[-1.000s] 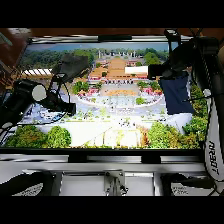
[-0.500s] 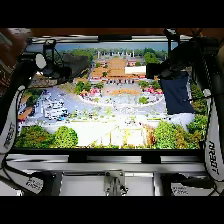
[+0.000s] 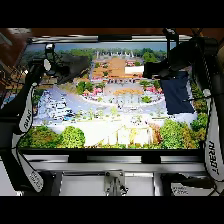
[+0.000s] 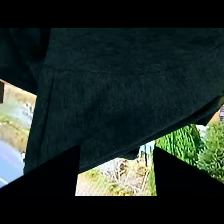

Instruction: Fold the shirts.

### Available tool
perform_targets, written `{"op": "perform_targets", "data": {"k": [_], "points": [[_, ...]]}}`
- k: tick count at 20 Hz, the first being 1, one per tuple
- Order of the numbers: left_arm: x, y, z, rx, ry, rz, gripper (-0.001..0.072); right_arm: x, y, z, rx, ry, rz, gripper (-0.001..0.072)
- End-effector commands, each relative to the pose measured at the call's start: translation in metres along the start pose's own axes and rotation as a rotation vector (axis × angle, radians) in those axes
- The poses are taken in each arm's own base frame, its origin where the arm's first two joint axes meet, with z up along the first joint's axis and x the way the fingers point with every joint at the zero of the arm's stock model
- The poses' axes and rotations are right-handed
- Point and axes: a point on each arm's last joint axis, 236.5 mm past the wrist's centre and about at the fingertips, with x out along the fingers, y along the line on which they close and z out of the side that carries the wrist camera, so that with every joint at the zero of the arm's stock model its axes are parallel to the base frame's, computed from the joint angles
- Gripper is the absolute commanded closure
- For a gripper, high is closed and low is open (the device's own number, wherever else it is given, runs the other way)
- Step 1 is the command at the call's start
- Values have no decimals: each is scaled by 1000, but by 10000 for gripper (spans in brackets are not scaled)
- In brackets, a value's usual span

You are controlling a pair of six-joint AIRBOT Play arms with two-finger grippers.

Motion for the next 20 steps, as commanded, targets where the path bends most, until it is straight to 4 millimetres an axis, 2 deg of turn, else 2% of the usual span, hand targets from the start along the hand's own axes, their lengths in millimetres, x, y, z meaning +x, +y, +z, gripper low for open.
{"op": "perform_targets", "data": {"k": [1, 4, 10, 11, 13, 14, 15, 16, 18, 20], "points": [[23, -1, -9, 3, 2, -3, 156, 0, 13, -1, 13, 6, 56, 81], [35, 1, -19, 66, 19, -2, 156, -1, 20, -2, 21, 11, 86, 81], [50, 2, -29, 71, 31, 0, 167, 1, 34, -6, -3, 20, 104, 81], [51, 2, -30, 68, 30, 0, 204, 1, 36, -7, -8, 21, 104, 81], [51, 3, -28, 67, 23, 1, 350, 2, 40, -9, -30, 24, 104, 81], [51, 4, -27, 67, 21, 1, 474, 2, 43, -10, -50, 25, 106, 81], [51, 3, -27, 66, 17, 1, 643, 2, 44, -10, -63, 26, 107, 82], [51, 3, -24, 66, 11, 0, 676, 2, 44, -10, -73, 26, 105, 81], [44, 0, -19, 68, 2, -2, 676, 3, 44, -10, -82, 25, 105, 81], [26, -9, -2, 78, -38, -11, 677, 3, 39, -9, -87, 22, 86, 81]]}}
